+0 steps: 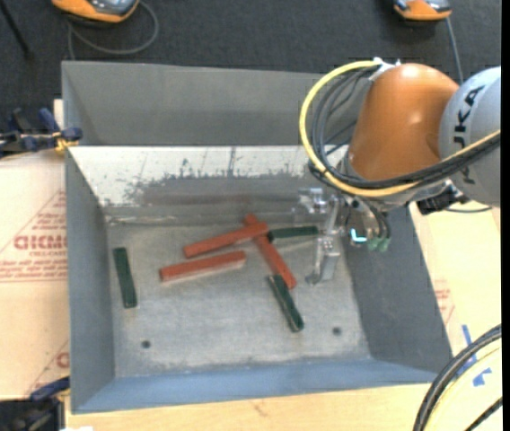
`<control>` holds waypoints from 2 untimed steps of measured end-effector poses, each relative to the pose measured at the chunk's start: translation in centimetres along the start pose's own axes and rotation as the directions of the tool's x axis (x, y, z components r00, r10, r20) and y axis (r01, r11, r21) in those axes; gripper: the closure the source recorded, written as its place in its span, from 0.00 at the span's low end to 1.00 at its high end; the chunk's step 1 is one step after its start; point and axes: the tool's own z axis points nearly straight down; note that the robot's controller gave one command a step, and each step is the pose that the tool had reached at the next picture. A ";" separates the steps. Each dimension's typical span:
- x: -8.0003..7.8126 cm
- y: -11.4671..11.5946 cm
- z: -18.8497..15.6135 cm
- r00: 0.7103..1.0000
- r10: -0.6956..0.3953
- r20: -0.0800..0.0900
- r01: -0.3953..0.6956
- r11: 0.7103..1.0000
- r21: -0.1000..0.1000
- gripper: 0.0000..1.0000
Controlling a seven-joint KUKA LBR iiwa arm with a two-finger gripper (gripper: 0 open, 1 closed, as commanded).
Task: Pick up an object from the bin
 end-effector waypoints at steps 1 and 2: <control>-4.5 7.9 12.1 1.000 0.028 0.003 -0.028 1.000 -0.003 0.00; -7.9 9.5 13.8 1.000 -0.026 0.008 0.026 1.000 0.001 0.00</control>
Offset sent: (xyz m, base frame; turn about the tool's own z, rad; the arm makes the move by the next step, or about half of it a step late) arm 0.0445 0.0753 -0.1172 0.0338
